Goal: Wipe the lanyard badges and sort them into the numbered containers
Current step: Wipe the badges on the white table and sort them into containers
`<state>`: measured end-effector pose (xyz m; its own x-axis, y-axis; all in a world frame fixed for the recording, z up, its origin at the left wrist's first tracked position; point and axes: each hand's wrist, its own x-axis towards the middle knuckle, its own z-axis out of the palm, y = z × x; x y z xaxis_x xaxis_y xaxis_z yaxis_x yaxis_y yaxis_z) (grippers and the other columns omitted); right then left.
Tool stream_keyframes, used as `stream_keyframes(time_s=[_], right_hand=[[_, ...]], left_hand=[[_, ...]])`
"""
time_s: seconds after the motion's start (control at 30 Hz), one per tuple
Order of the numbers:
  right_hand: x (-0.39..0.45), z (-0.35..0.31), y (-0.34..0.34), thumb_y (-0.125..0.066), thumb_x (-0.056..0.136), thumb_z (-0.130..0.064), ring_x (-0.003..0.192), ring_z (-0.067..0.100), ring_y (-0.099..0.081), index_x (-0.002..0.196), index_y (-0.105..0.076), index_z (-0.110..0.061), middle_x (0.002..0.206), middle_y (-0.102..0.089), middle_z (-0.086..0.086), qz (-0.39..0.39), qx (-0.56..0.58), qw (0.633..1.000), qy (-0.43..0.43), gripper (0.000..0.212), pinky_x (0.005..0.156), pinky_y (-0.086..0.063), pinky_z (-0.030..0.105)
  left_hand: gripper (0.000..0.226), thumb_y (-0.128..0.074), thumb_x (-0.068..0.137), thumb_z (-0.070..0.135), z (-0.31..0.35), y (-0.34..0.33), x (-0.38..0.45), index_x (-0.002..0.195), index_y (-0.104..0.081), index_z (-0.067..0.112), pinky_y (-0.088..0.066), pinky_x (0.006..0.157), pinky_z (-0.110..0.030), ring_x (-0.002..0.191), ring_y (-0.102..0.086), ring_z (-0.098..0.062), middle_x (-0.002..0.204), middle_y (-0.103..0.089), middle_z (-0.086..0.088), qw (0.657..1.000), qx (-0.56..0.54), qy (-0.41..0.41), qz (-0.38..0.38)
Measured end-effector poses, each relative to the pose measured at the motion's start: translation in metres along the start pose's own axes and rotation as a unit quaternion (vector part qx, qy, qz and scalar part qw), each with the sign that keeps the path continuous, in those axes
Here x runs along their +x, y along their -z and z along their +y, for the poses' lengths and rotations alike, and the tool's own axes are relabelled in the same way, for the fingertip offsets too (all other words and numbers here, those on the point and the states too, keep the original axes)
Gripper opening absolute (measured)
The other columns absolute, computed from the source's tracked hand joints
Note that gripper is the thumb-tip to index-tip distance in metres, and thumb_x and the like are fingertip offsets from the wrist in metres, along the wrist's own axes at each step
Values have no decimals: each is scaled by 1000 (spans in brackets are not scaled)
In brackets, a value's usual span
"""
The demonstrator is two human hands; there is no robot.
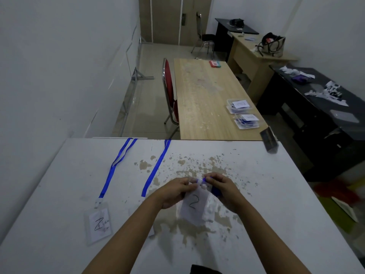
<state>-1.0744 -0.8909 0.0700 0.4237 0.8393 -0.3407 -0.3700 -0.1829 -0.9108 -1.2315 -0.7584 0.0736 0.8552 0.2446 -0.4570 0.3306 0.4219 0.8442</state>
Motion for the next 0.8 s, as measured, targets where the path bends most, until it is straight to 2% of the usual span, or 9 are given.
stream_keyframes(time_s=[0.1,0.17,0.23,0.33,0.43,0.53,0.6,0.67,0.8], right_hand=[[-7,20,-7,-63,83,-29,110,21,-67,118,-68,-12,120,-70,7,28,130,991,-18,39,85,-57,30],[-18,31,-12,-56,89,-33,117,23,-64,123,-66,-18,127,-67,4,5,193,981,-12,39,89,-56,35],[-30,36,-16,-52,92,-29,117,25,-63,126,-62,-16,132,-63,7,15,243,970,-9,38,92,-55,39],[-43,46,-12,-50,93,-24,114,24,-64,134,-54,-9,127,-66,9,87,314,945,-25,44,85,-58,34],[-55,51,2,-40,102,-12,116,24,-61,129,-53,-6,133,-59,15,134,327,935,-30,31,80,-58,30],[-69,51,24,-38,104,-18,109,29,-65,129,-57,-8,123,-67,16,159,359,919,-36,33,84,-57,38],[-79,50,45,-41,102,-31,109,36,-62,126,-62,-7,121,-67,19,188,379,905,-51,40,89,-52,47],[-91,46,68,-46,98,-45,113,38,-61,118,-70,-8,122,-67,19,203,349,914,-51,49,90,-52,50],[-123,28,110,-62,89,-47,110,27,-66,121,-69,-20,120,-70,6,231,122,965,-6,43,85,-57,40]], left_hand=[[39,-48,100,14,0,-14,8,136,-49,1,-44,105,-42,119,-55,-29,132,-57,-20,996,-71,-35,31],[36,-46,100,14,-2,-25,16,133,-51,-1,-50,97,-38,113,-57,-28,131,-57,-22,992,-96,-66,50],[31,-44,101,13,-4,-36,24,127,-56,-1,-54,87,-31,111,-60,-28,131,-57,-23,984,-133,-94,66],[32,-45,101,15,-8,-51,37,127,-56,1,-57,83,-32,115,-60,-30,130,-59,-19,974,-194,-93,68],[29,-48,99,17,-13,-69,48,124,-59,7,-58,79,-34,109,-65,-27,123,-65,-12,972,-214,-79,48],[24,-49,99,15,-14,-93,62,121,-59,11,-57,82,-39,104,-66,-26,115,-67,-7,976,-199,-61,54],[26,-49,99,15,-15,-113,72,123,-58,9,-57,81,-39,102,-66,-27,115,-66,-11,981,-177,-54,64],[26,-51,98,16,-17,-135,82,122,-57,8,-58,78,-37,99,-67,-27,114,-66,-13,987,-140,-50,66],[29,-53,98,18,-29,-185,98,124,-58,7,-59,79,-37,99,-68,-31,114,-68,-14,993,-106,-36,44]])
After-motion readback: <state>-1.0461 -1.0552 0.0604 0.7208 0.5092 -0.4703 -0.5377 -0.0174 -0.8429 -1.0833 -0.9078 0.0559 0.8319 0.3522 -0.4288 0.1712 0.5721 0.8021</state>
